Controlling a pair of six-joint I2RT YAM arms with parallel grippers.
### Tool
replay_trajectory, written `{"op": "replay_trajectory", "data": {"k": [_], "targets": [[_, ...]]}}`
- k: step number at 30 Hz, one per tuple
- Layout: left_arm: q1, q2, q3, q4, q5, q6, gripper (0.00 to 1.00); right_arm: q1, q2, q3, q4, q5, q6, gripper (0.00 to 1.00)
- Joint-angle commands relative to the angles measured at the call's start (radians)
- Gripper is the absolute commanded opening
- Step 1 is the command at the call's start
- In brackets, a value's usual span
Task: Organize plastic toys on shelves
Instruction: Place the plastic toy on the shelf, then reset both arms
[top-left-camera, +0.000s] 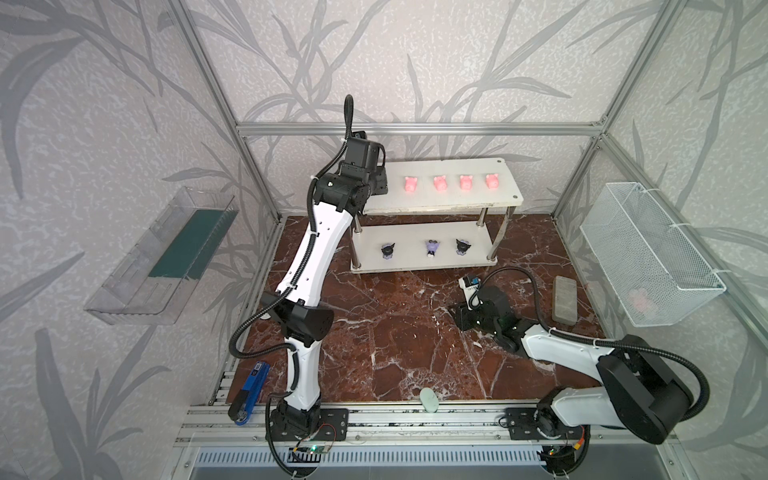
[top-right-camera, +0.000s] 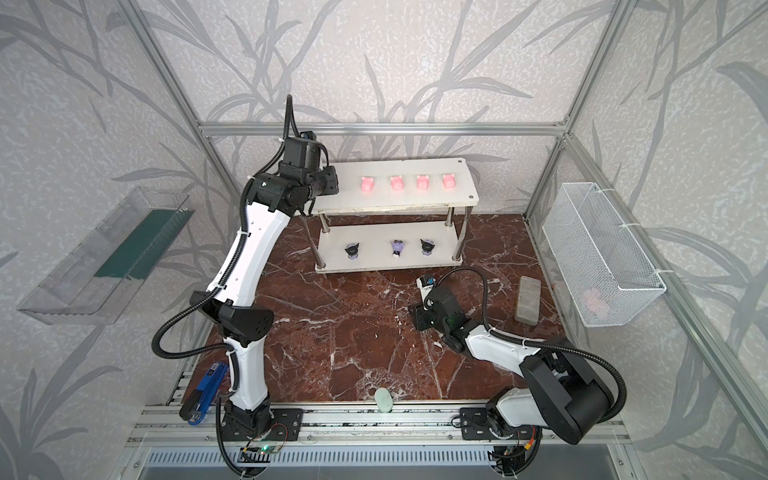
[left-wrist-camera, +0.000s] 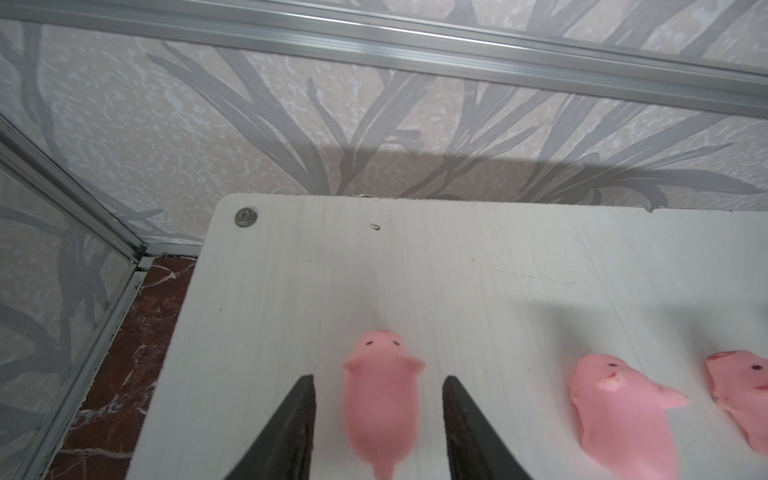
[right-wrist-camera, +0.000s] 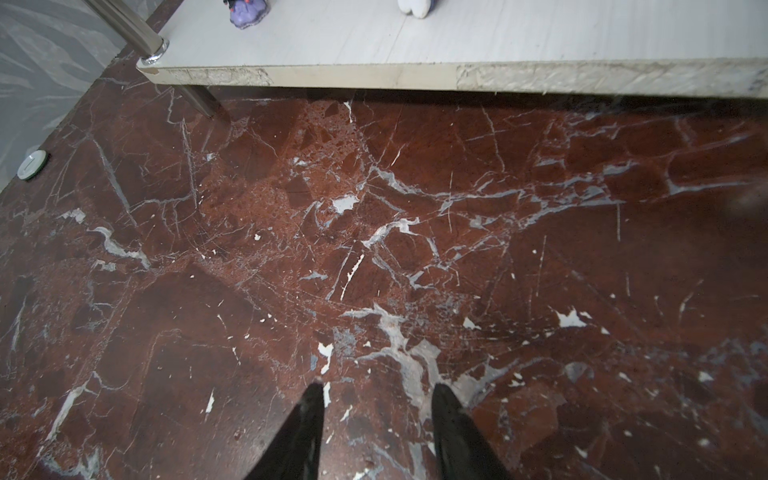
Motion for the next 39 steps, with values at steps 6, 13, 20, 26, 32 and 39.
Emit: {"op": "replay_trajectory", "data": {"k": [6,13,20,26,32,39], "targets": [[0.006,-0.199,-0.075,0.041,0.025,0.026,0.50,-0.004,0.008,0.035,0.004,-0.001,0.010,0.44],[0.005,-0.588,-0.639,0.336,-0.012,0.009,0.51,-0.006,-0.037,0.029,-0.023,0.030,0.002,0.44],[0.007,-0.971,-1.199,0.571,-0.216,-0.012,0.51,-0.013,-0.198,0.016,-0.135,0.160,-0.014,0.42],[0.030,-1.204,-1.634,0.797,-0.395,0.007,0.60,-0.090,-0.405,-0.024,-0.204,0.307,-0.029,0.41],[0.142,-1.166,-1.929,1.101,-0.358,-0.032,0.66,-0.217,-0.447,-0.011,-0.213,0.325,-0.073,0.41],[0.295,-1.020,-2.130,1.481,-0.252,0.024,0.67,-0.238,-0.489,-0.020,-0.211,0.365,-0.120,0.42]]}}
